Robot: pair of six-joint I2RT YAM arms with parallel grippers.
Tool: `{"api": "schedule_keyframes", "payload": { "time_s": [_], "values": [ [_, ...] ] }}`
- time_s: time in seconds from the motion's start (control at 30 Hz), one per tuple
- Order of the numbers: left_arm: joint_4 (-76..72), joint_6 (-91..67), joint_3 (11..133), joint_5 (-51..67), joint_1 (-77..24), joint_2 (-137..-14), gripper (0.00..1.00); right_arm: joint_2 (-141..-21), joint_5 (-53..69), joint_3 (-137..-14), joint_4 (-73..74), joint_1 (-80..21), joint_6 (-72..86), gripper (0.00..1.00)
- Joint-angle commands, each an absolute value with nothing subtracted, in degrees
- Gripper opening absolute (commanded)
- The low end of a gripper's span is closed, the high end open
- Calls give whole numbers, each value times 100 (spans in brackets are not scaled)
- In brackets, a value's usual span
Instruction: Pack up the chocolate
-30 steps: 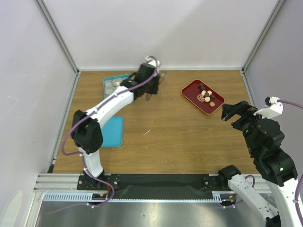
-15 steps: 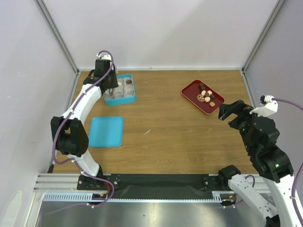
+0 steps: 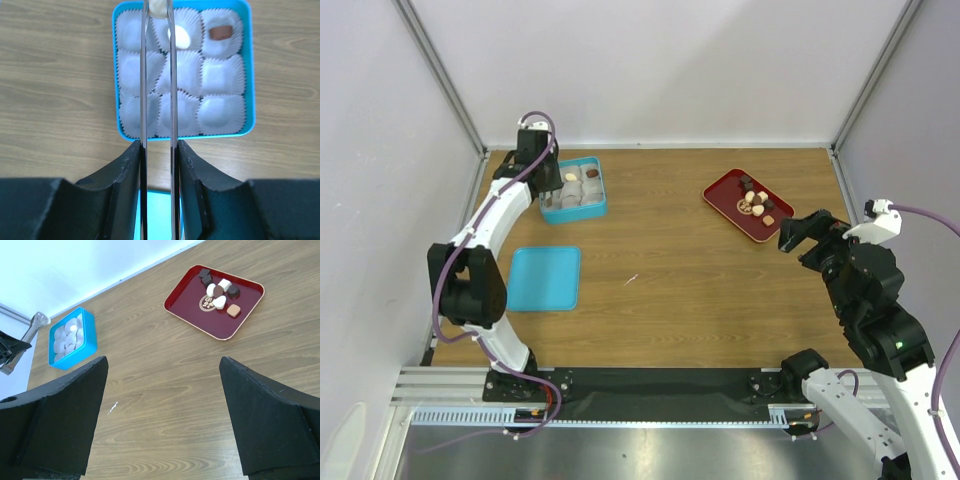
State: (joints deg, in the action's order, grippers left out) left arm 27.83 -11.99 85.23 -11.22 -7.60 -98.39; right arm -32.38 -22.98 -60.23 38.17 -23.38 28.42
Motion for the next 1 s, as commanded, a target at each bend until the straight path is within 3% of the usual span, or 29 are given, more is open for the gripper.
{"api": "schedule_keyframes", "payload": {
  "time_s": [0.0,0.97],
  "values": [
    [2751,-1143,8473,-1345,-703,-9852,37,-3261,-2312,-6003,3586,-2338,2795,100],
    [2698,-853,8728,-1354,-536,-10336,44,-3059,-2549,-6205,3788,-2329,2707,99]
  ]
}}
